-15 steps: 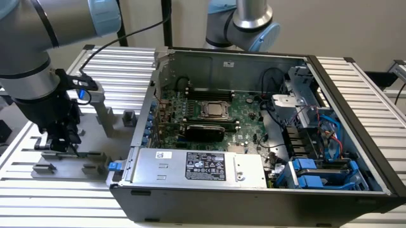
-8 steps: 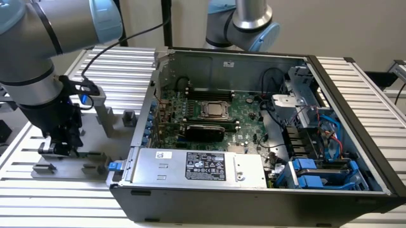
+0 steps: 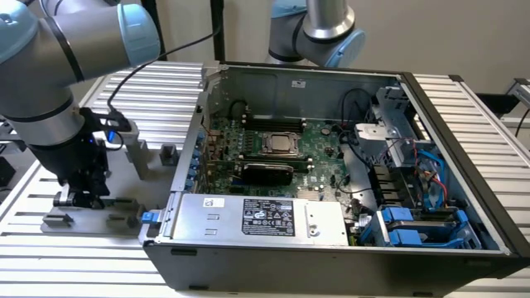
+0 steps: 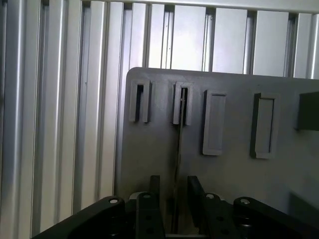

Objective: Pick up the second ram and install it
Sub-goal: 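Pick up the second ram and move it above second insertion slot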

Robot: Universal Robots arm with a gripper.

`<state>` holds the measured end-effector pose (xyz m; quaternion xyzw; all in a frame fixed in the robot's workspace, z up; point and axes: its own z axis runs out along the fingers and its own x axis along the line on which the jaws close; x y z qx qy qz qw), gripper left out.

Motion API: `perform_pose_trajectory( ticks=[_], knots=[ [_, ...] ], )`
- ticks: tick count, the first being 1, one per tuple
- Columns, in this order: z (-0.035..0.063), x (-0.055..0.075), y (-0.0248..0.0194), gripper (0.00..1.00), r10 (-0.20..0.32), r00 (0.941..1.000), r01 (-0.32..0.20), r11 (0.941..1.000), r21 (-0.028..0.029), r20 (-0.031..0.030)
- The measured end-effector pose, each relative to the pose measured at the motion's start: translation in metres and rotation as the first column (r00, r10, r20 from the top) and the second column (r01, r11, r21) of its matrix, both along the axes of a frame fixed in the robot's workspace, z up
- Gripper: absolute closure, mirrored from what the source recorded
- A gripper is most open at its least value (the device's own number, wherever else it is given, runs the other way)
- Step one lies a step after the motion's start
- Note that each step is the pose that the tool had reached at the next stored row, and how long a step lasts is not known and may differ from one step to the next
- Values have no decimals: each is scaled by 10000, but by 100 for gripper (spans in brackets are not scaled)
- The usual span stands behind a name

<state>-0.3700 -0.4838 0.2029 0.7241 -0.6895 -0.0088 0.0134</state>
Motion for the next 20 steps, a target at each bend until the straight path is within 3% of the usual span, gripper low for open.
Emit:
perform_pose_trajectory(
  ticks=[4,6,13,20],
  knots=[
    [-26,-6,1,64,-2,10000,2,9999,138,2],
    [-31,-8,1,64,-2,10000,2,9999,172,-1],
    [-43,-24,1,64,-3,10000,4,9998,205,-54],
    [-54,-46,0,64,-12,10000,13,9997,239,-62]
  ],
)
